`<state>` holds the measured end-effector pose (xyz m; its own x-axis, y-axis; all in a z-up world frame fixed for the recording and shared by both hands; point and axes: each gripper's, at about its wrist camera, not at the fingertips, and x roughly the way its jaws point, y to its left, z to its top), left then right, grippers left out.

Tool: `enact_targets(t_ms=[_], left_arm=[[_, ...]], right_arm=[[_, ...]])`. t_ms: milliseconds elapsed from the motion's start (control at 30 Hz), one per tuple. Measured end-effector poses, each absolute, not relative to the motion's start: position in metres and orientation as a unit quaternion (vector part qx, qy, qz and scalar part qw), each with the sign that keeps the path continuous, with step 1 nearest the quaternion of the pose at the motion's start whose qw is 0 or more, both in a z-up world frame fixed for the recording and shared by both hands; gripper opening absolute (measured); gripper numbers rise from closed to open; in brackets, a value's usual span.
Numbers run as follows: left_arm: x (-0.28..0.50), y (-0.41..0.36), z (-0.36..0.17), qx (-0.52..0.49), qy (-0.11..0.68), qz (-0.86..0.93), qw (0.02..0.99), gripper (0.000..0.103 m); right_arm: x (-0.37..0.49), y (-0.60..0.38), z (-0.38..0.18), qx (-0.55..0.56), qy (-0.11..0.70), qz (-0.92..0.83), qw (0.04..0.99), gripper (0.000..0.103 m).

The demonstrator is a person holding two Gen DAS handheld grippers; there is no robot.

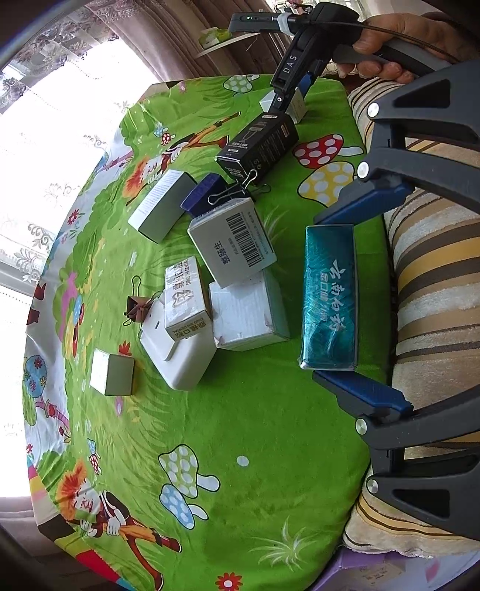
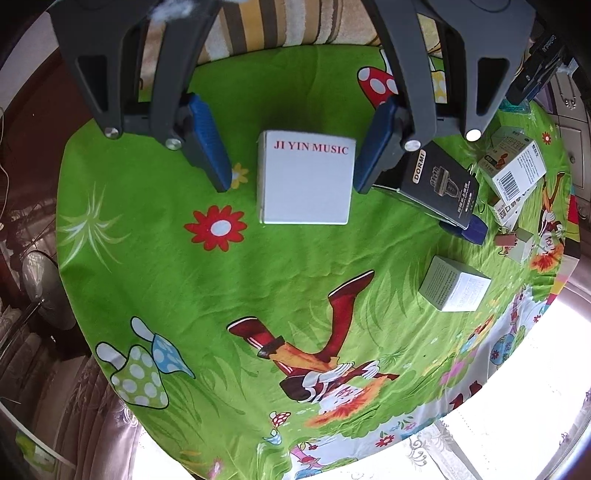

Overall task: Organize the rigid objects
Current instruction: 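Grasp teal box with left tool while right tool grasps white 'JEYIN MUSIC' cube, then carry teal box and white cube into the purple box and release both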

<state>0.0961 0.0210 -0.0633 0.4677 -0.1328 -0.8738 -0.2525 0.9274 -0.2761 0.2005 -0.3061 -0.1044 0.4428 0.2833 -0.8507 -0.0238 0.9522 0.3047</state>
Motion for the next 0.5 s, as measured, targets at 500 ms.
enact_targets(t_ms=[500], left_arm=[[0.052,0.033,-0.040,-0.228,0.457,0.034,0.859,0.075]], right_arm=[[0.134,-0.249,-0.041,0.020,0.431,0.157,0.888,0.046]])
